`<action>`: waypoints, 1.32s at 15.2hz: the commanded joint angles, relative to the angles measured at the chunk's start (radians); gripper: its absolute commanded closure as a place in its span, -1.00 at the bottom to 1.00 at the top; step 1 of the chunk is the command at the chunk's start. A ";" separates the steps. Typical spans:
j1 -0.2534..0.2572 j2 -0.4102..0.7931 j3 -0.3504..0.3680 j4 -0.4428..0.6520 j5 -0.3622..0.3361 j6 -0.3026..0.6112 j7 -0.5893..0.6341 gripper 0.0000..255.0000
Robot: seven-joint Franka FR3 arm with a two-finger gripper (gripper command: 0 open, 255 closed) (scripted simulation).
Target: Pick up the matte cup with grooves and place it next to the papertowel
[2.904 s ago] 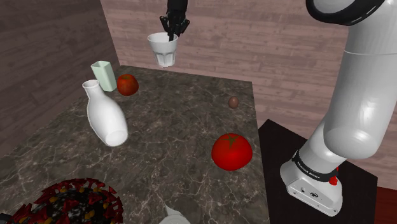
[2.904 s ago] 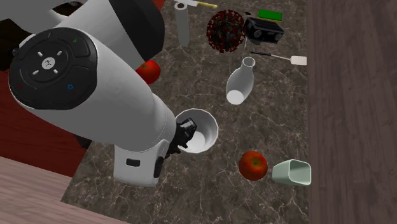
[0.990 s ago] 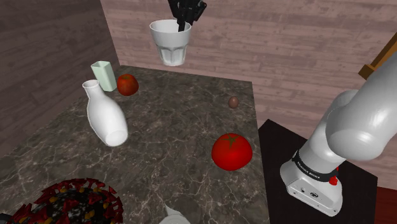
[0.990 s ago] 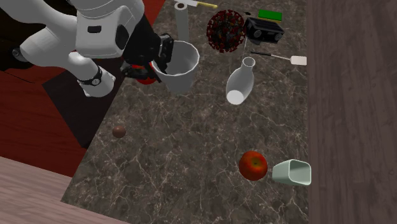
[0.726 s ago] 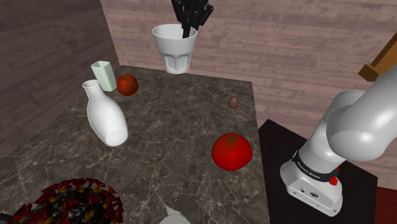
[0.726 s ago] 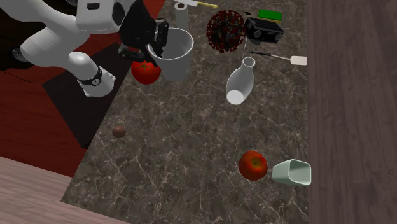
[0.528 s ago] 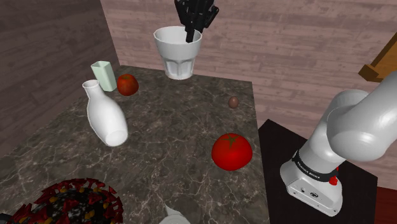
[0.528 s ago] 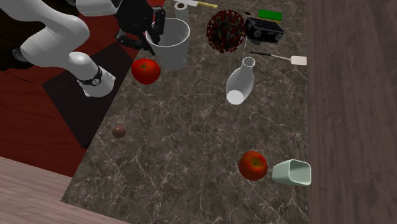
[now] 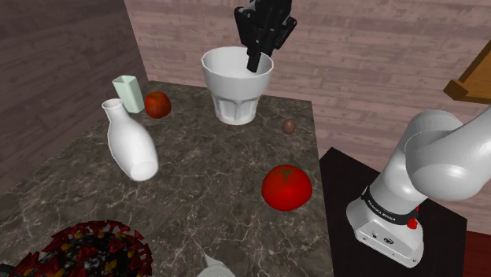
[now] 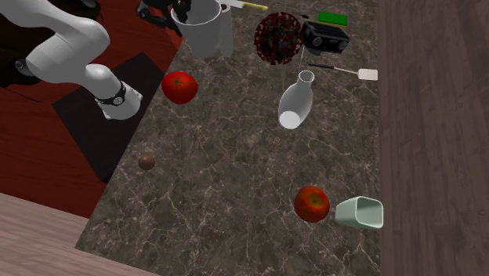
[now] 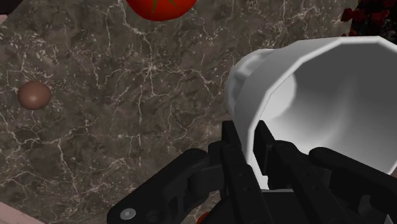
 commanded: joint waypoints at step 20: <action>0.169 -0.340 0.300 -0.092 0.227 -0.134 0.415 1.00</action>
